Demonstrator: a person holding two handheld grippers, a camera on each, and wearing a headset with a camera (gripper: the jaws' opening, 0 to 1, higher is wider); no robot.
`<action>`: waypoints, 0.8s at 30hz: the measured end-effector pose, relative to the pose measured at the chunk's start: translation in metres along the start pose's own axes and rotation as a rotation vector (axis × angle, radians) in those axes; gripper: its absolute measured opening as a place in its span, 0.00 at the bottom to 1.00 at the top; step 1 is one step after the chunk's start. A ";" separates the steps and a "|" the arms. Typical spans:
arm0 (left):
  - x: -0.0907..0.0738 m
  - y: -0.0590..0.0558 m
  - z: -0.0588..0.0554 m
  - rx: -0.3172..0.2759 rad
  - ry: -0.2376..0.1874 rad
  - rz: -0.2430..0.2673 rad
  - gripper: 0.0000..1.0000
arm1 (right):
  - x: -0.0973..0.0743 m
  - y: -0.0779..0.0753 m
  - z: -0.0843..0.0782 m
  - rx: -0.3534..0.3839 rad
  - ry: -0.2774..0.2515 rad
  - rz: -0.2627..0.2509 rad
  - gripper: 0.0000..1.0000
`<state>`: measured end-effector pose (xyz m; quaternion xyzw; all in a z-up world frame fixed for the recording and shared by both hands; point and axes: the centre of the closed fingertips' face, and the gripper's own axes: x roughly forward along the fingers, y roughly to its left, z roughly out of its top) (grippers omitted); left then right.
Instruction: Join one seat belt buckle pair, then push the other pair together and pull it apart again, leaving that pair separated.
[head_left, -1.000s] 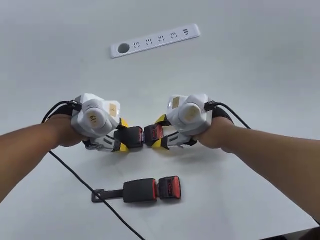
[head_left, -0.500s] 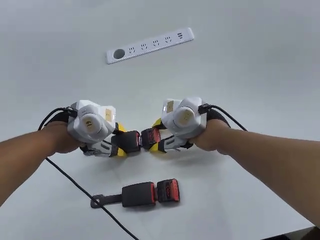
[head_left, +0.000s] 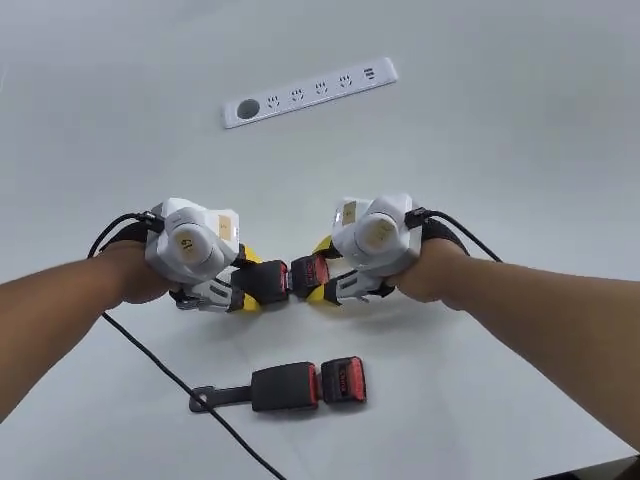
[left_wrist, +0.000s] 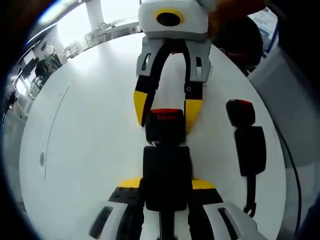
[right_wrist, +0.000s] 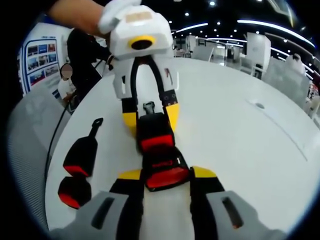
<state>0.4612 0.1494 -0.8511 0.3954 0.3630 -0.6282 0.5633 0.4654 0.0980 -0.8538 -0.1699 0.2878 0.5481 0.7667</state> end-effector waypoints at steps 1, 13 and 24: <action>0.000 0.000 0.000 0.000 -0.003 0.000 0.34 | 0.000 0.000 0.000 0.000 0.000 -0.002 0.35; -0.001 0.001 -0.002 -0.017 -0.044 0.002 0.34 | -0.011 -0.003 -0.009 -0.013 0.015 -0.016 0.35; -0.002 0.001 -0.001 -0.061 -0.076 0.012 0.34 | -0.023 -0.004 -0.018 -0.022 0.028 -0.015 0.35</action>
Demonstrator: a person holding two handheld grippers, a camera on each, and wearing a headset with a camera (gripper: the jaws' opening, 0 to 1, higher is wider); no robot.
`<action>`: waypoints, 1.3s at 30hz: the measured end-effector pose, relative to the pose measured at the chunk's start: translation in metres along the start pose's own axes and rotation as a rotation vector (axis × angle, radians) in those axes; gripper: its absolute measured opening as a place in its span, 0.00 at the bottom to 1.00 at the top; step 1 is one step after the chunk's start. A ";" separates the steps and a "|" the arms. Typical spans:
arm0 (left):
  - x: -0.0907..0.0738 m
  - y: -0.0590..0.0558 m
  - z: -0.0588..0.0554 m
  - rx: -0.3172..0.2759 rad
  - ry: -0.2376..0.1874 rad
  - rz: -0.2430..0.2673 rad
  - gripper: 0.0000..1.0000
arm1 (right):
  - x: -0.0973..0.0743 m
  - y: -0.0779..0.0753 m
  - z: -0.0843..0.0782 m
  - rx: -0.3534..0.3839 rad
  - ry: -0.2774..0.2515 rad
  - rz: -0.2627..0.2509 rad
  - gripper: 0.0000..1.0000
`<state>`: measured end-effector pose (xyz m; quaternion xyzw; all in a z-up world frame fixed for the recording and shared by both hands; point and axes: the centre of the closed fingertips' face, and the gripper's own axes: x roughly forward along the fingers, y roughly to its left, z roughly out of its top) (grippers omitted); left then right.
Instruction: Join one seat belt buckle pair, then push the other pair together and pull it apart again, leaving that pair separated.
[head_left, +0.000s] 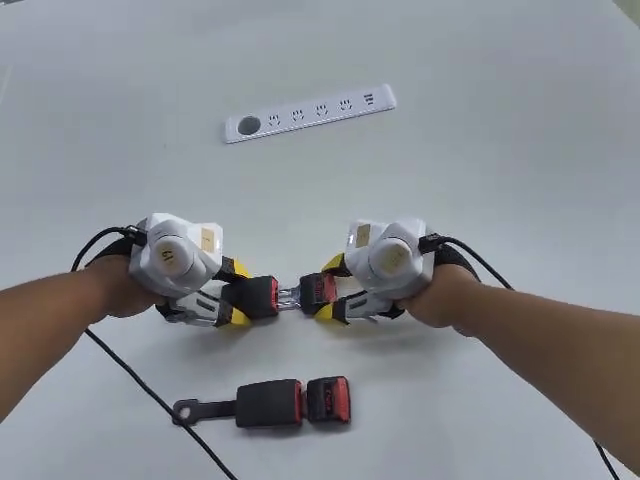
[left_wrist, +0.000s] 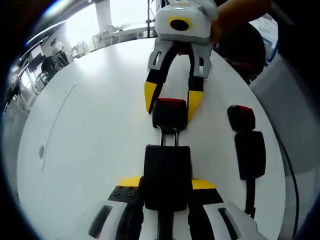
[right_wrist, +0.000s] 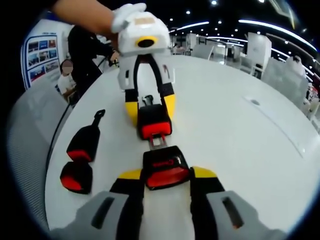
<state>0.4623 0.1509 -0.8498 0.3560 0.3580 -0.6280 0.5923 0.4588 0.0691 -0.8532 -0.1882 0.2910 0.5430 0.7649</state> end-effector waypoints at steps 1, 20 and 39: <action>0.000 0.000 0.000 -0.007 -0.004 0.002 0.34 | -0.001 0.000 -0.002 0.001 0.004 0.001 0.35; 0.000 0.001 0.000 -0.045 -0.045 0.017 0.35 | -0.044 -0.011 -0.040 0.017 0.007 -0.028 0.36; 0.001 0.000 0.002 -0.049 -0.032 0.018 0.35 | -0.081 -0.017 -0.063 0.015 -0.009 -0.050 0.36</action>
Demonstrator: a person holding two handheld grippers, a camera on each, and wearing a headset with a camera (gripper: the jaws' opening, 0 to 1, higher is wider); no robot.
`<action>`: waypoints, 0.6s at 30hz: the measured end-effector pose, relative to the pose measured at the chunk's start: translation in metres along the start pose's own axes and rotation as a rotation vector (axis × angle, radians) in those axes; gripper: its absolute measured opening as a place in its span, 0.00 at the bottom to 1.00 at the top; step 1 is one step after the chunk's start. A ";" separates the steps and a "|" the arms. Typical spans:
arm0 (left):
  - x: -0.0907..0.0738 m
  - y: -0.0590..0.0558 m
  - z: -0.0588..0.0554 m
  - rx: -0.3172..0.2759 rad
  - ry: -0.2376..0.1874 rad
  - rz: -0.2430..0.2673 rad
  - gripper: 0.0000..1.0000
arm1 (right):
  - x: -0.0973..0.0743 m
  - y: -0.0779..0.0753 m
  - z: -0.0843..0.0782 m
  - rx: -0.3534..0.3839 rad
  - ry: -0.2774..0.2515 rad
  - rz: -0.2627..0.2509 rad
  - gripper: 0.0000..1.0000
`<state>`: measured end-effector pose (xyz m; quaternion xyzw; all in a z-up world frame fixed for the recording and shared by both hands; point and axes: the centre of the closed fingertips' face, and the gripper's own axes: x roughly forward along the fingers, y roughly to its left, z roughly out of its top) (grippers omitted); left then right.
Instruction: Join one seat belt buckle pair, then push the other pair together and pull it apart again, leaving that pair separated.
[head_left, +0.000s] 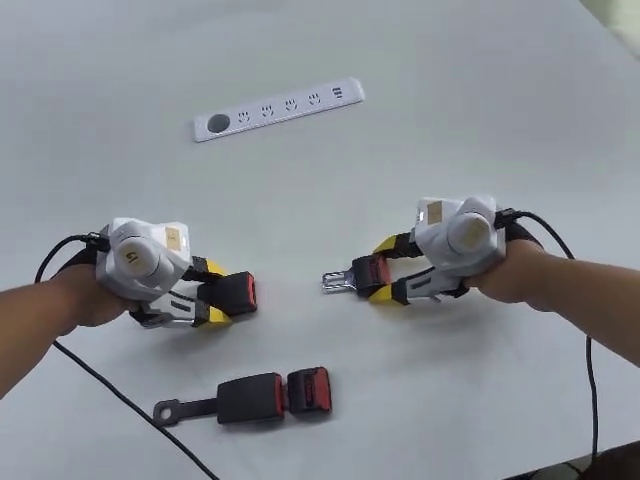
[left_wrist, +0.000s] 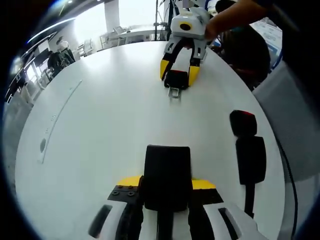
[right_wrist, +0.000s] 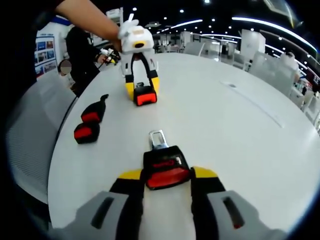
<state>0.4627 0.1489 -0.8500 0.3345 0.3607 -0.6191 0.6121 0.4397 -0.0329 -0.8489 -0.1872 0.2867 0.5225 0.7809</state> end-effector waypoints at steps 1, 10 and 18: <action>0.000 0.000 0.000 0.000 0.001 0.000 0.35 | -0.001 0.000 0.000 0.001 -0.002 0.000 0.36; 0.000 0.000 0.000 -0.005 0.005 0.004 0.35 | -0.020 0.012 -0.004 0.002 -0.010 -0.011 0.37; 0.000 -0.002 0.002 -0.022 0.018 0.019 0.35 | -0.023 0.013 -0.017 0.000 0.021 -0.031 0.39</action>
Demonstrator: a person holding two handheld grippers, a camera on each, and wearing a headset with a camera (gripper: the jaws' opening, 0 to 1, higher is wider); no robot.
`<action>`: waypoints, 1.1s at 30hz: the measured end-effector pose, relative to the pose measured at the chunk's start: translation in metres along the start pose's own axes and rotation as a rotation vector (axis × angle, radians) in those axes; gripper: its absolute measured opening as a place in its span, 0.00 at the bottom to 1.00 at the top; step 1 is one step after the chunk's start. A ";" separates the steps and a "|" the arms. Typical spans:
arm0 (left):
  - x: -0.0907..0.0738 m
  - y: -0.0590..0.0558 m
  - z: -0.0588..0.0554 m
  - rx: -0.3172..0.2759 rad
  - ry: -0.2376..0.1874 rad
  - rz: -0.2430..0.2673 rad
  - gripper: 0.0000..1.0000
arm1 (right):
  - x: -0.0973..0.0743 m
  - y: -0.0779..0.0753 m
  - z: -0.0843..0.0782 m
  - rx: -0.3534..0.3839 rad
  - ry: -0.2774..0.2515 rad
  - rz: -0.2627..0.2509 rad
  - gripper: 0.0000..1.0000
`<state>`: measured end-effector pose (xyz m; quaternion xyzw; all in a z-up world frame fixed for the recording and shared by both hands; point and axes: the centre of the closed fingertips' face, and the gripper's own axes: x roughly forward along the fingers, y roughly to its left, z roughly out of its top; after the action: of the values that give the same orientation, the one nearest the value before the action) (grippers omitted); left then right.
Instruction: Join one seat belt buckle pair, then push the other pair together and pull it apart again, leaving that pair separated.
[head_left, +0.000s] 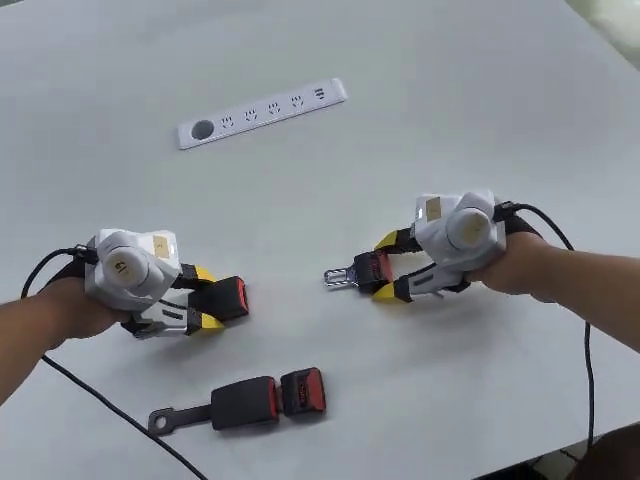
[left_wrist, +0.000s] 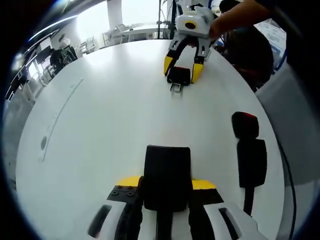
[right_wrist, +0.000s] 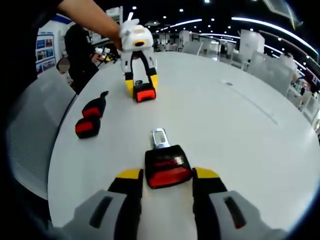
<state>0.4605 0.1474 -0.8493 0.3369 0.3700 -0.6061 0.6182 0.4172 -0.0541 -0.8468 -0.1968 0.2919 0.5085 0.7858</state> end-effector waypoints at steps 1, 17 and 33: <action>0.000 -0.001 0.001 -0.010 0.003 0.006 0.37 | 0.000 -0.003 0.000 -0.003 0.002 -0.016 0.40; -0.029 0.011 0.037 -0.171 -0.104 0.177 0.69 | -0.022 -0.017 0.017 0.158 -0.124 -0.244 0.85; -0.075 -0.019 0.051 -0.658 -0.498 0.399 1.00 | -0.041 0.017 0.038 0.265 -0.180 -0.331 0.94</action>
<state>0.4442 0.1398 -0.7586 0.0313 0.3108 -0.3878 0.8672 0.3985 -0.0520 -0.7919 -0.0908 0.2485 0.3456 0.9003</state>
